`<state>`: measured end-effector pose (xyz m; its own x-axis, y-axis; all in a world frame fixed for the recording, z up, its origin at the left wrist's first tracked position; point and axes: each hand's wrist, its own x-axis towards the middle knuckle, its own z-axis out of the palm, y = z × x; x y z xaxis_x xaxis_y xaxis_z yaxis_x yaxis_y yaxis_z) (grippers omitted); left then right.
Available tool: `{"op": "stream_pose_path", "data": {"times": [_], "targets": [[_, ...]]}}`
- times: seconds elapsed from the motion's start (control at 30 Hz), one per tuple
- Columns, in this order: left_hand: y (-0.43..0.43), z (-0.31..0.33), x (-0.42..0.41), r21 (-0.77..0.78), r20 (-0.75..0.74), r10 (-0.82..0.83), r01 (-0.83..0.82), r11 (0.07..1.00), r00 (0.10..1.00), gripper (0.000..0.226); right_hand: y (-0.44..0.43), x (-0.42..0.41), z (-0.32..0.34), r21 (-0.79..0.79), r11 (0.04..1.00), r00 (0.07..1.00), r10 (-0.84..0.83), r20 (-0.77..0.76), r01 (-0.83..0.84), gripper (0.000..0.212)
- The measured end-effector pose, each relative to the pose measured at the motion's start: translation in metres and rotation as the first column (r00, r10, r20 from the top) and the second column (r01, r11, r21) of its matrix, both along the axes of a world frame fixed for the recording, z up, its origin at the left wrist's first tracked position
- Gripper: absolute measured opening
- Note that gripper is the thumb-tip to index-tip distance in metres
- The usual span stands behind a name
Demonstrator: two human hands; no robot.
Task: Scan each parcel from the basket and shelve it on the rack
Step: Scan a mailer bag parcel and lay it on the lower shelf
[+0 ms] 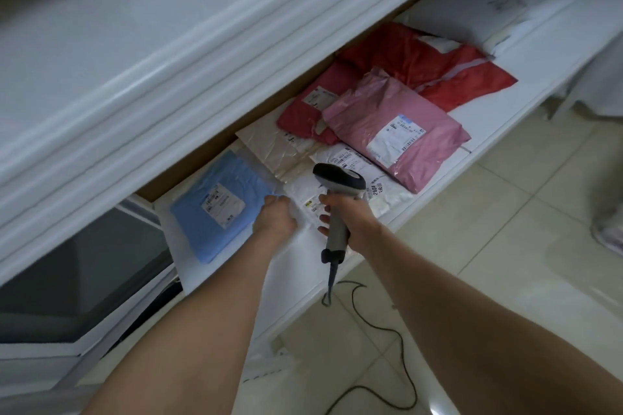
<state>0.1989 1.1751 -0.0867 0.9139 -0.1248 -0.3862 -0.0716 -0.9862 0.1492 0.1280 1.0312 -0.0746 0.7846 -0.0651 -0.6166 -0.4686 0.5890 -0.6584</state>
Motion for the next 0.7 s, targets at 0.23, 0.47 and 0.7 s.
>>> {"op": "stream_pose_path", "data": {"times": [0.23, 0.47, 0.7], "targets": [[-0.118, 0.067, -0.037, -0.02, -0.11, -0.127, 0.126, 0.992, 0.986, 0.048, -0.09, -0.064, 0.061, 0.065, 0.954, 0.955, -0.286, -0.08, 0.292, 0.006], [-0.289, 0.123, -0.094, -0.106, -0.052, -0.323, 0.316, 0.943, 0.945, 0.041, -0.225, -0.144, 0.121, 0.045, 0.882, 0.881, -0.464, -0.087, 0.469, 0.005], [-0.482, 0.172, -0.167, -0.134, -0.033, -0.421, 0.414, 0.9, 0.906, 0.05, -0.394, -0.222, 0.147, 0.064, 0.821, 0.821, -0.558, -0.119, 0.567, 0.017]]}}
